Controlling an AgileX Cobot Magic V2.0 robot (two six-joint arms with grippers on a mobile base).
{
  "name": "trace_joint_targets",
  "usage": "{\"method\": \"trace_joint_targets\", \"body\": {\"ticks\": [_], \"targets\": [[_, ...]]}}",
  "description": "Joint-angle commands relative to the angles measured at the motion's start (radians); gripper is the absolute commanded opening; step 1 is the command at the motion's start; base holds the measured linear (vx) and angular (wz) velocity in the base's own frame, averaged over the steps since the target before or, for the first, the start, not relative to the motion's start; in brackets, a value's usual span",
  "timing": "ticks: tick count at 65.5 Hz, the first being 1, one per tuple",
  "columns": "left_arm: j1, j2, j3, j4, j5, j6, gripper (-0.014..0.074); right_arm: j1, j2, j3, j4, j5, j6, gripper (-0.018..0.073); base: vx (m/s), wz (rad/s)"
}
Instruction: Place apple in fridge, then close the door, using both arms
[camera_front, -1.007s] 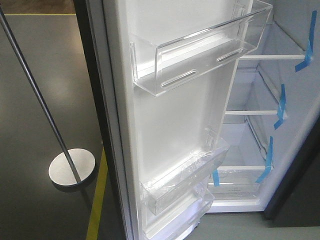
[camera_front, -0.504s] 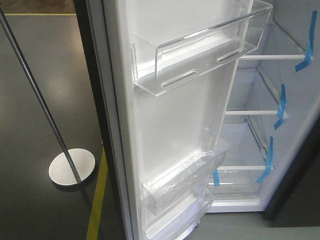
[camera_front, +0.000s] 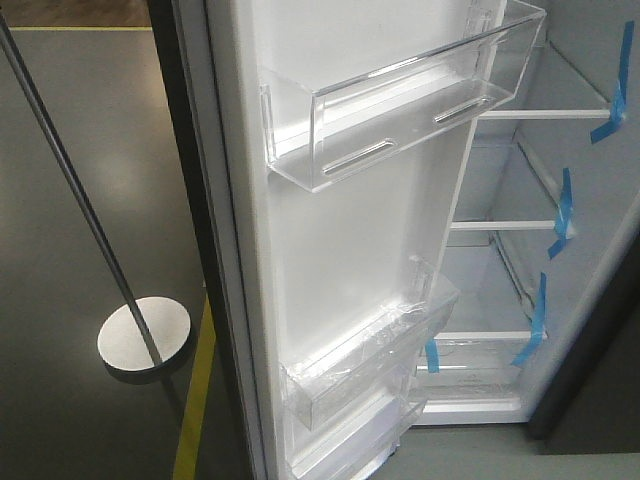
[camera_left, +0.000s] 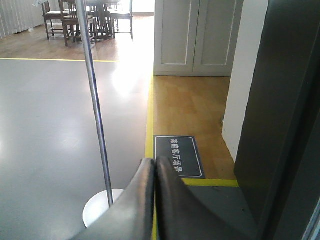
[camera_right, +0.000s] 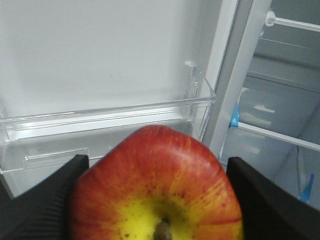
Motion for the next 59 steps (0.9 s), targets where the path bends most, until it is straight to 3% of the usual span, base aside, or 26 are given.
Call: {"method": "trace_joint_targets", "body": {"ticks": [1,29,39,51,59], "targets": [[-0.007,-0.014,-0.017,-0.009,-0.071,-0.008,-0.0006,-0.004,-0.009,-0.030,0.021,-0.081,-0.005,0.0077,0.00,0.00],[-0.007,-0.014,-0.017,-0.009,-0.071,-0.008,-0.0006,-0.004,-0.008,-0.030,0.021,-0.082,-0.005,0.0077,0.00,0.00],[-0.007,-0.014,-0.017,-0.009,-0.071,-0.008,-0.0006,-0.004,-0.008,-0.030,0.032,-0.140,-0.005,0.0077,0.00,0.00],[-0.007,-0.014,-0.017,-0.009,-0.071,-0.008,-0.0006,-0.004,0.012,-0.031,0.177,-0.351,-0.071,0.0077,0.00,0.00],[-0.007,-0.014,-0.017,-0.009,-0.071,-0.008,-0.0006,-0.004,0.107,-0.090,0.366,-0.367,-0.262,0.0077,0.00,0.00]]}}
